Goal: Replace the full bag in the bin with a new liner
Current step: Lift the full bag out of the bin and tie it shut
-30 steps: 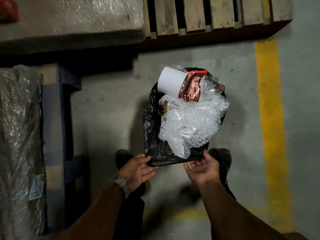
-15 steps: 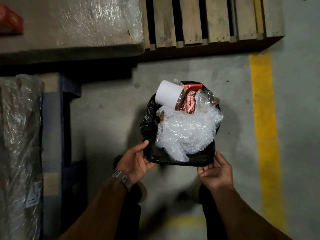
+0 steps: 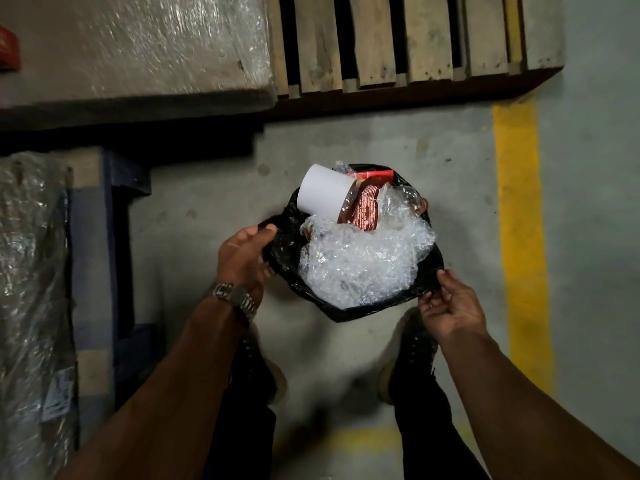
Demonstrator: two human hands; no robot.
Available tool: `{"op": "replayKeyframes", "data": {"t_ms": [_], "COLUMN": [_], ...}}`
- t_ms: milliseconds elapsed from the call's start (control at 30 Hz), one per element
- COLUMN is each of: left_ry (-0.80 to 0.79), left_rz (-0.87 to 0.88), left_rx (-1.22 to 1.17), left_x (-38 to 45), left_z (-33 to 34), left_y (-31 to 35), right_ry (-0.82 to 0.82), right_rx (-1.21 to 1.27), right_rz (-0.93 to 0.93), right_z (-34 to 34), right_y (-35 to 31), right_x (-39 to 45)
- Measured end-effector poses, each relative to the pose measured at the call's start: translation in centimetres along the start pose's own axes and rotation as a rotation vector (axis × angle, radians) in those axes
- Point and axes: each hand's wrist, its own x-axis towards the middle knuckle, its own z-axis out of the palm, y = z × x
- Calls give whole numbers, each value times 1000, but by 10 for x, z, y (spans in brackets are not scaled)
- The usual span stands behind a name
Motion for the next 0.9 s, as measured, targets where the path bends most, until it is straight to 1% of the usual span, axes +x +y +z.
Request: {"op": "replayKeyframes", "data": {"t_ms": [100,200,300,400,500,633,700,767,833,900], "left_ry": [35,37,28,32,83,243,245,244,255,245], "left_rz": [119,203,230,188,143,135,60,-18,-20,29], "left_rx": [51,8,-38,21,138,401,526,591,584,594], "left_x": [-8,-16,-24,-29,-21,-3,1,4,6,9], "left_z": [15,26,30,30,29,31,35,39,43,45], "left_y": [8,18,26,27,28,32,36,37,40,46], "right_ry": [-31,-79,-120,-103,-60,-109,-129,-112,-63,-3], "right_rx": [29,58,72,51,-104,-356,-439,-511,-575,-648], "right_rz": [-36,-61,-58,-36,-21,-10,6,22,8,-71], "right_z": [4,7,9,10,10,17,22,29,36,41], "right_y": [-5,-11,-17,-19,-23,-30,-34,-38,-40,-42], "right_x": [-6,-11,-19,-16,-2,10,12,14,16,18]}}
